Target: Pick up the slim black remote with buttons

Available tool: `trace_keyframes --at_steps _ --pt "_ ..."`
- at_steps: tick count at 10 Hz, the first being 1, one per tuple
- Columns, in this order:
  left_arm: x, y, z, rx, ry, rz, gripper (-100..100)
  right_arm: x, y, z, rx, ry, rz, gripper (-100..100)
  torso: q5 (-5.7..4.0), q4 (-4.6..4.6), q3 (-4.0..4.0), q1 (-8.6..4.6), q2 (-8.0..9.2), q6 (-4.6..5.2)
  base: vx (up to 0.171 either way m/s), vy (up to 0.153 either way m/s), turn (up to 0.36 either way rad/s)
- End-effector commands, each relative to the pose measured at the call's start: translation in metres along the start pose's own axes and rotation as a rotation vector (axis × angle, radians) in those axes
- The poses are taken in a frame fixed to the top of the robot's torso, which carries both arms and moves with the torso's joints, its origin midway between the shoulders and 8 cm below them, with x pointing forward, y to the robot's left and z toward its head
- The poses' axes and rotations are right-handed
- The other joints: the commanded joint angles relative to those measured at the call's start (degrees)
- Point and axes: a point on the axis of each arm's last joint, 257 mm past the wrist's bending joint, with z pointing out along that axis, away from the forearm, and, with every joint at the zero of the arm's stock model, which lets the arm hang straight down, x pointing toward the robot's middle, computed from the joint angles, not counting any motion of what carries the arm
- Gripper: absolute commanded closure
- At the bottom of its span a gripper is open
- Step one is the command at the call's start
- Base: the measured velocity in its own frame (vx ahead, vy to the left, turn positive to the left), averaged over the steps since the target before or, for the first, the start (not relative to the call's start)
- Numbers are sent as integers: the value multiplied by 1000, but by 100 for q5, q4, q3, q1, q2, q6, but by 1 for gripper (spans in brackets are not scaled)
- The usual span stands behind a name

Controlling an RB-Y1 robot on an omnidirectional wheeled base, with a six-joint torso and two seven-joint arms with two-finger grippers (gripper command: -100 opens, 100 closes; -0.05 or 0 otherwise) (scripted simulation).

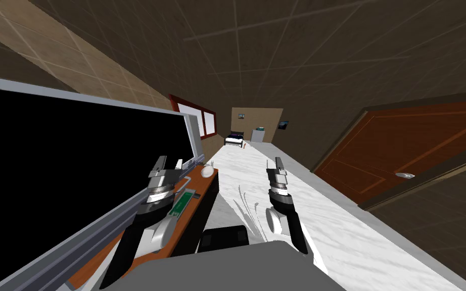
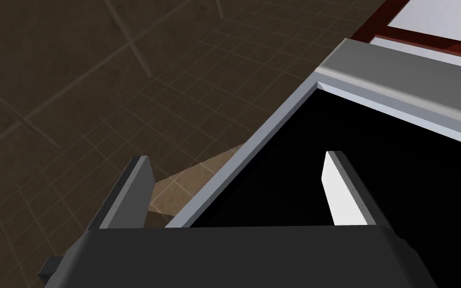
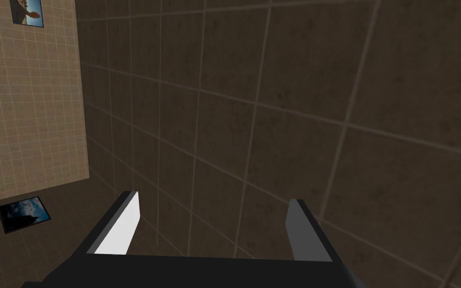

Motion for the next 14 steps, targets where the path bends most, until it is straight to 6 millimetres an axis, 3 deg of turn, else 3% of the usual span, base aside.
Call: trace_keyframes --at_steps 1,5,9,10,12,13,14 --pt "3 19 2 -49 27 4 -100 0 0 0 0 0 0 0 0 0 0 0 0 0 -45 20 -86" --pt "6 65 3 -166 56 7 -100 0 0 0 0 0 0 0 3 5 13 12 22 1 -64 29 -81" --pt "6 129 -1 -334 75 9 -100 0 0 0 0 0 0 0 4 5 14 16 24 0 -65 34 -104" --pt "5 134 -4 -348 74 10 -100 0 0 0 0 0 0 0 3 5 13 14 22 1 -41 21 -44" --pt "4 171 -12 -448 82 13 -100 0 0 0 0 0 0 0 2 2 6 9 11 0 -37 18 -96" --pt "4 174 -13 -461 81 14 -100 0 0 0 0 0 0 0 3 2 6 10 11 1 -35 18 -55" --pt "2 193 -18 -511 85 17 -100 0 0 0 0 0 0 0 2 3 7 9 11 -2 -30 16 -63"
